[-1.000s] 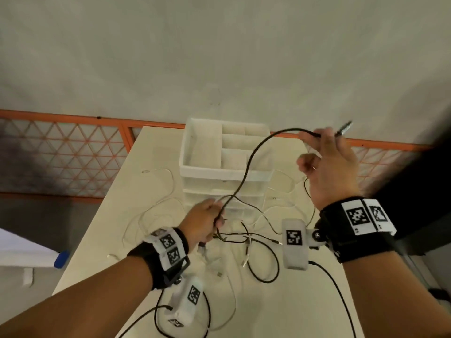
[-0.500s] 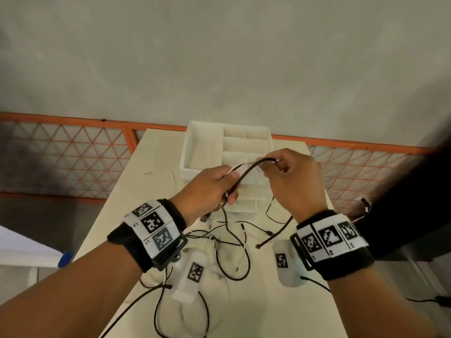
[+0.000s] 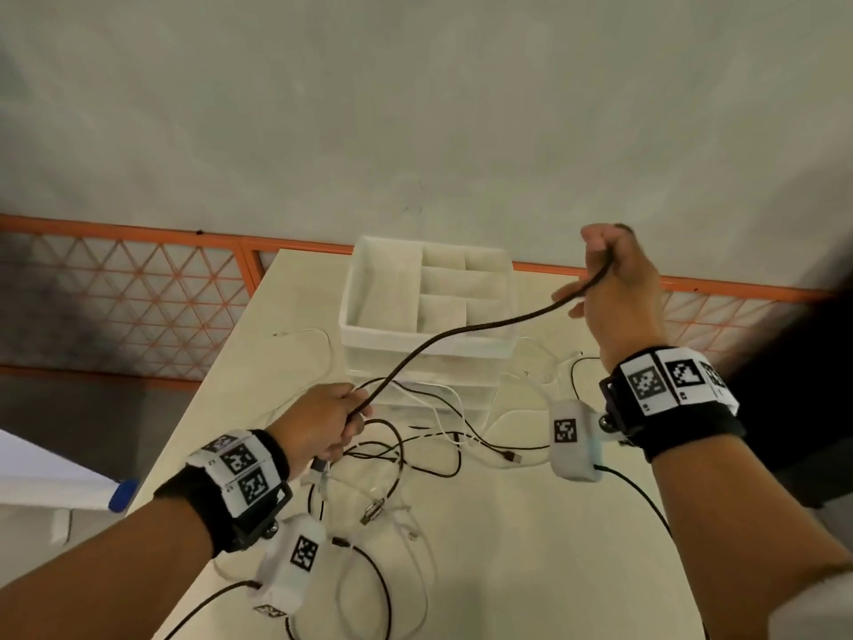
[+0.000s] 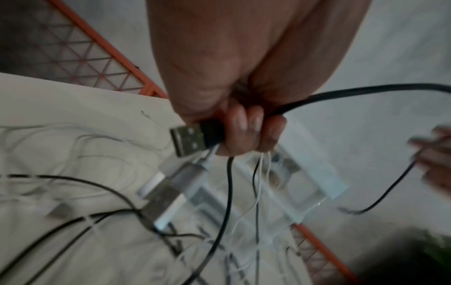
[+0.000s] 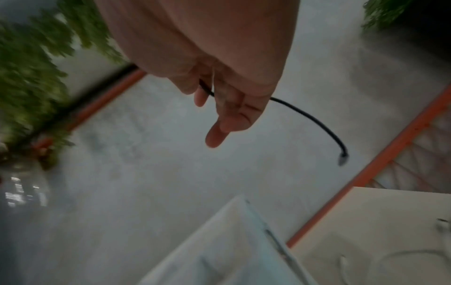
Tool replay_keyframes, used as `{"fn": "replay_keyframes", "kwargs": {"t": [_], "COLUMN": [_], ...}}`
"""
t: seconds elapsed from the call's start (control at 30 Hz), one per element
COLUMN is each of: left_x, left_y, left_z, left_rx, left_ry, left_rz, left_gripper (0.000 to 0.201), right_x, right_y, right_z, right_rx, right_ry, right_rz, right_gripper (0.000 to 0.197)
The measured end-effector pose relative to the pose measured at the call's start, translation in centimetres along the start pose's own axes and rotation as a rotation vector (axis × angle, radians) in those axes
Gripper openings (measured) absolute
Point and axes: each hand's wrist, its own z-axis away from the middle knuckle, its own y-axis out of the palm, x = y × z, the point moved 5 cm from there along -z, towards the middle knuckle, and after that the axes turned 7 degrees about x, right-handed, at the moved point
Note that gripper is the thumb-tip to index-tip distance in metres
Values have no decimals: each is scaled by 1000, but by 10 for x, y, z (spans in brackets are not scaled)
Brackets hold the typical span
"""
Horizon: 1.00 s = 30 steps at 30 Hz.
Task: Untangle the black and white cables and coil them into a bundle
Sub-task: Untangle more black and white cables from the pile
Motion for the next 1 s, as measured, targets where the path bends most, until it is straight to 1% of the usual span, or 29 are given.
{"fn": "replay_keyframes", "kwargs": {"t": [0.03,0.1,0.13,0.17,0.2,0.23,0.27,0.3,0.37,0.4,0.43,0.5,0.53,0.57,0.63,0.67,0.7,0.73,0.8,0.9,0.93,1.0], "left_x": [-8,-22,-28,-31,-34,-36,-38,-40,-47,-51,-54,-58,-58,-57,-53,-52,-52,-52,-50,-40,-36,-29], "left_y": [-2,-6,-8,-8,-7,-4,-1,5,16,21,25,31,33,34,37,40,43,45,46,38,34,27], "left_z": [4,9,10,10,11,11,12,12,13,13,13,12,11,11,10,11,11,11,8,1,-1,-4], "left_rx": [7,5,4,6,11,20,36,59,115,142,171,216,229,237,249,254,261,265,238,121,84,36], "left_ry": [9,27,30,26,17,6,-2,-3,19,38,63,111,124,129,131,137,149,167,215,249,256,261], "left_rz": [12,41,56,70,83,100,118,134,158,173,189,217,228,242,294,321,336,323,190,-22,-54,-88], "left_gripper": [28,28,27,27,27,27,27,26,25,25,25,24,23,23,24,25,25,25,25,31,32,34], "right_x": [-16,-50,-60,-62,-59,-52,-42,-29,-11,-8,-7,-6,-4,-1,3,5,7,9,10,13,12,6], "right_y": [3,8,8,8,10,14,24,37,68,79,85,82,78,77,81,84,86,85,74,46,39,30], "right_z": [0,9,16,23,31,40,51,63,87,93,93,83,78,76,81,85,88,87,77,57,52,46], "right_rx": [63,186,217,224,219,225,266,341,534,580,577,489,469,490,607,642,633,580,425,215,163,94], "right_ry": [49,201,240,242,208,142,50,-44,-172,-193,-190,-186,-192,-205,-237,-258,-277,-287,-223,-119,-108,-103], "right_rz": [44,161,234,309,369,403,411,430,507,534,523,449,422,407,405,411,402,372,241,57,37,50], "right_gripper": [42,61,68,71,71,70,68,65,49,37,27,18,14,12,16,14,11,12,18,28,32,35]}}
